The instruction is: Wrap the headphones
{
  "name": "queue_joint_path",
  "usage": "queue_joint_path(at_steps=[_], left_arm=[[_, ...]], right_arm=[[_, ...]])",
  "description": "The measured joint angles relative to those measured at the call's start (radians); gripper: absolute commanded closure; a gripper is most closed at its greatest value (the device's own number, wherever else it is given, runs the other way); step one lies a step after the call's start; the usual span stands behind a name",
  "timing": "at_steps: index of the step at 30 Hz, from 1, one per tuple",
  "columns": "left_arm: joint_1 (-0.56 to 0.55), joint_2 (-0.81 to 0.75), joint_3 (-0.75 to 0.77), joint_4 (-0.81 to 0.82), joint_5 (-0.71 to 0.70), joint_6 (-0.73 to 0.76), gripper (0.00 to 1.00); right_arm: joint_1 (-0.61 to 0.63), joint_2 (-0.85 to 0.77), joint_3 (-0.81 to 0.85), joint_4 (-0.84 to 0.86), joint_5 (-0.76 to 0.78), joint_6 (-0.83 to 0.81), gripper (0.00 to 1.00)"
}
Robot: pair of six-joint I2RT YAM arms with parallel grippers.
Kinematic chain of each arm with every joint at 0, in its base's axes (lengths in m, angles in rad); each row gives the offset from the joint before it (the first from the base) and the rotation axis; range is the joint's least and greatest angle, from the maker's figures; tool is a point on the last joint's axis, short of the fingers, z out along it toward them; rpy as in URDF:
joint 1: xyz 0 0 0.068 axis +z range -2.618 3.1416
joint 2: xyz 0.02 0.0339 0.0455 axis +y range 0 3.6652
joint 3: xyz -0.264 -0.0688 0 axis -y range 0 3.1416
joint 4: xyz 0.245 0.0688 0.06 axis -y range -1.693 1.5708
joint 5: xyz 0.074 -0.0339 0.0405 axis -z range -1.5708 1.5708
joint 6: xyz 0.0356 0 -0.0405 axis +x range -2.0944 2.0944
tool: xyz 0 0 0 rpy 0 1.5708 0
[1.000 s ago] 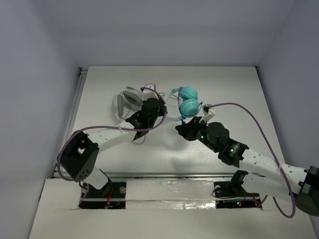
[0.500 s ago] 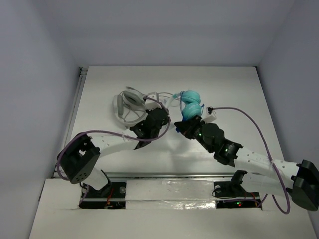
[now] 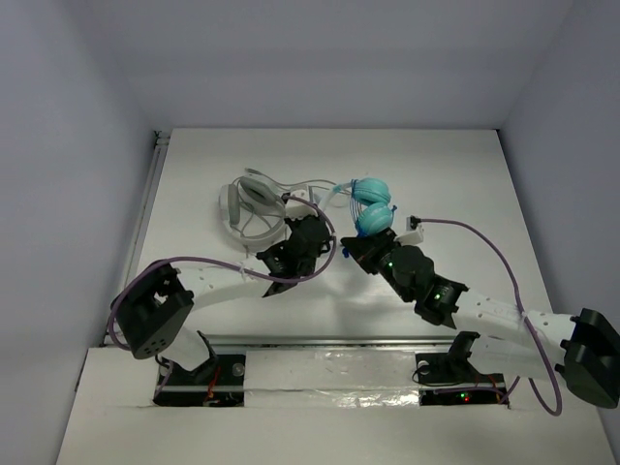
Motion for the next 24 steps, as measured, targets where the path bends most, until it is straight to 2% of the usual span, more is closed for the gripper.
queue_joint_path(at_steps=[8, 24], left_arm=[[-0.014, 0.001, 0.026, -0.004, -0.064, 0.080, 1.00], [-0.016, 0.089, 0.082, -0.060, -0.021, 0.116, 1.00]], right_arm=[[0.000, -0.003, -0.005, 0.001, 0.012, 0.067, 0.92], [-0.001, -0.048, -0.068, -0.019, 0.018, 0.144, 0.87]])
